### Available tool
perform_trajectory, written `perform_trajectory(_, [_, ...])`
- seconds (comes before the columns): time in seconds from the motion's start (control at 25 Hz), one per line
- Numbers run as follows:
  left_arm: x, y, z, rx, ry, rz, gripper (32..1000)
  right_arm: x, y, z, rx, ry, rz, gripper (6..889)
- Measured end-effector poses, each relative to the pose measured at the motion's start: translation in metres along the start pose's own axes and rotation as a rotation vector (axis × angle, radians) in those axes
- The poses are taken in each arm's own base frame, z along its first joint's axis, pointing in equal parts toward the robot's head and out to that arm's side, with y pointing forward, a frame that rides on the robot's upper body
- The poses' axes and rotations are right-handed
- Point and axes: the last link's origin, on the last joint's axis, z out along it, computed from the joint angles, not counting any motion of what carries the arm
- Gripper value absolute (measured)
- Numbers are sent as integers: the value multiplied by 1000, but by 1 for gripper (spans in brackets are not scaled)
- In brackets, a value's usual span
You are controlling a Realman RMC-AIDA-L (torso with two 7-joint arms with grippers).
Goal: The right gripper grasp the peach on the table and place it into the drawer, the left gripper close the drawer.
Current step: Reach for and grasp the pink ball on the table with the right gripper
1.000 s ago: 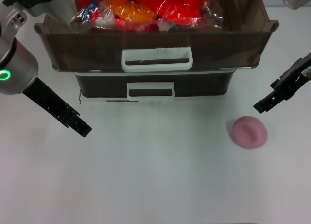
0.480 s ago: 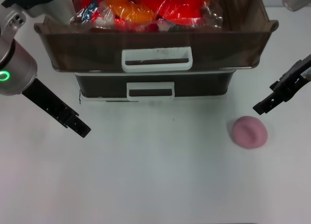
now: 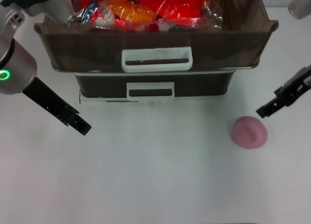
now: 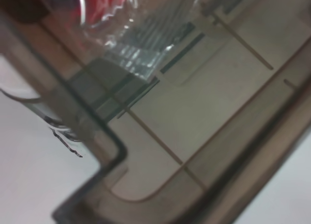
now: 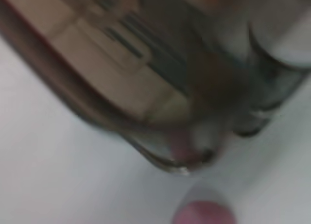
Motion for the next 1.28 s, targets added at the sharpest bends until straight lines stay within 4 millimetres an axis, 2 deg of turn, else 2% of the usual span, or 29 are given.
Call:
perform_trajectory(0.28, [-1,-4,0,0,9,-19,816,21,-11,29,-4,2,85,852])
perform_trajectory(0.72, [0,-4,5,-9,4,-20,815,28,-10,66,-8,-12,103,850])
perform_trajectory(1.28, [1,-3,5,-13,5,-12,815,27,-7,74,-21,-35,113,814])
